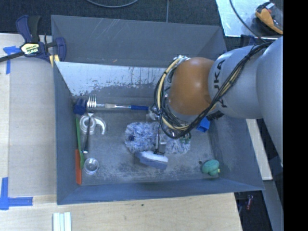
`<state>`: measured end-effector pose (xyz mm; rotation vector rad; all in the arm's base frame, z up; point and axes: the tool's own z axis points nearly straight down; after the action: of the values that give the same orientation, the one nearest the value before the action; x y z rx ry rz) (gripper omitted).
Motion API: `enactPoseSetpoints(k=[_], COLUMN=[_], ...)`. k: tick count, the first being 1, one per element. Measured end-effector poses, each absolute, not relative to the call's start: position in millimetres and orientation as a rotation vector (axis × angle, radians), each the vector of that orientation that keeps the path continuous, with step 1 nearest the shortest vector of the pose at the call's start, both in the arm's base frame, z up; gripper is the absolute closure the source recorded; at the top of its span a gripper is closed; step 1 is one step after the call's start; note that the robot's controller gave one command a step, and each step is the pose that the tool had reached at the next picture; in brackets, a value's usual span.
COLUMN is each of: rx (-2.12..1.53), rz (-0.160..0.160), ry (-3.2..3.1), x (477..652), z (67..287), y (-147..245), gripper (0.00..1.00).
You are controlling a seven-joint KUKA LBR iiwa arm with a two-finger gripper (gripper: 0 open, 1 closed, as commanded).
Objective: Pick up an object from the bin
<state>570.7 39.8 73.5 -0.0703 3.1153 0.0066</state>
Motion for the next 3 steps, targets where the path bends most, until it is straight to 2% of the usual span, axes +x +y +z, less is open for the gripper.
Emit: enactPoseSetpoints(k=[1, 2, 3], rx=[-0.040, -0.039, -0.039], rz=[0.007, 0.007, 0.006], ry=[3.119, 3.119, 3.123], x=[580.4, 580.4, 578.6], z=[75.5, 75.5, 86.2], y=[35.4, 35.4, 35.2], gripper=[1.00, 1.00, 1.00])
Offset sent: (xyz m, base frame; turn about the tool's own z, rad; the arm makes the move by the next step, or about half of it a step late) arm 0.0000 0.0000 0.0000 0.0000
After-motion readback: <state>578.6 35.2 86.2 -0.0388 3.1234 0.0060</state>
